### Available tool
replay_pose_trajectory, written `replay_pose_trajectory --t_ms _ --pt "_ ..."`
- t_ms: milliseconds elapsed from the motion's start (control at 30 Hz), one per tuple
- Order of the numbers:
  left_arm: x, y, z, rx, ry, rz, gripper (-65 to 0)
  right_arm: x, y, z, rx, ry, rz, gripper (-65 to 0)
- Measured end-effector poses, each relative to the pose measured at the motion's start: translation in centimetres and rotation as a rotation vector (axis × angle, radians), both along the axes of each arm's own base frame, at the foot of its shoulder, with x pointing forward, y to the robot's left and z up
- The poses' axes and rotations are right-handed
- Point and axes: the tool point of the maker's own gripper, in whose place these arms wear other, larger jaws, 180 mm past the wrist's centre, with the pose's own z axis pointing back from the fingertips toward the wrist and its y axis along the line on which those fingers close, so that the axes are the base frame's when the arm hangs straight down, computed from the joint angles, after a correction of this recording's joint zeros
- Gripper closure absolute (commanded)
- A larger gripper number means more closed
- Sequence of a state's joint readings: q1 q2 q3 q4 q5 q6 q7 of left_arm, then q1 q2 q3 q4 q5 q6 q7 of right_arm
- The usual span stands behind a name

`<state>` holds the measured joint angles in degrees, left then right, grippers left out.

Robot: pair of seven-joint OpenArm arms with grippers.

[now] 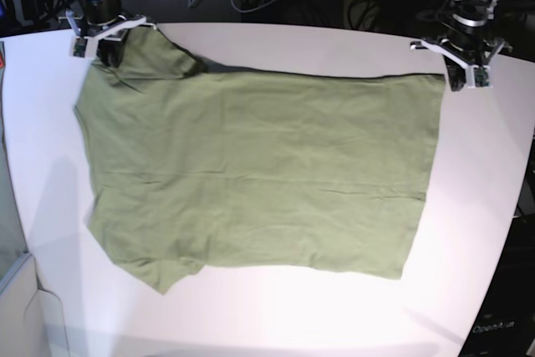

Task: Fold the T-shirt properly
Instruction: 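Lower the right gripper onto the shirt's sleeve corner near the collar, then close the right gripper on the shirt edge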

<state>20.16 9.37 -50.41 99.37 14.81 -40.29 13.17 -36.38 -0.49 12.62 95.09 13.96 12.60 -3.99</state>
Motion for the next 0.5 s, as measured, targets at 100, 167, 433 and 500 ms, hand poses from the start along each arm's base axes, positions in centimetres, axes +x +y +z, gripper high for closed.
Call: replay_pose_trajectory --t_ms 100,167,433,500 --pt "-0.01 0.00 -0.01 0.000 0.000 0.000 -0.6 0.55 0.00 0.21 -0.001 -0.014 0.000 -0.4" --pt "0.00 0.01 0.00 0.000 0.000 0.000 -0.6 0.60 0.00 0.24 -0.001 -0.015 0.001 -0.4" --pt "-0.02 0.03 0.00 0.000 0.000 0.001 -0.6 0.27 -0.25 0.37 -0.009 -0.012 -0.003 -4.5" --pt "-0.02 0.02 0.00 0.000 0.001 0.001 -0.6 0.19 -0.32 0.36 -0.011 -0.010 -0.003 -13.6"
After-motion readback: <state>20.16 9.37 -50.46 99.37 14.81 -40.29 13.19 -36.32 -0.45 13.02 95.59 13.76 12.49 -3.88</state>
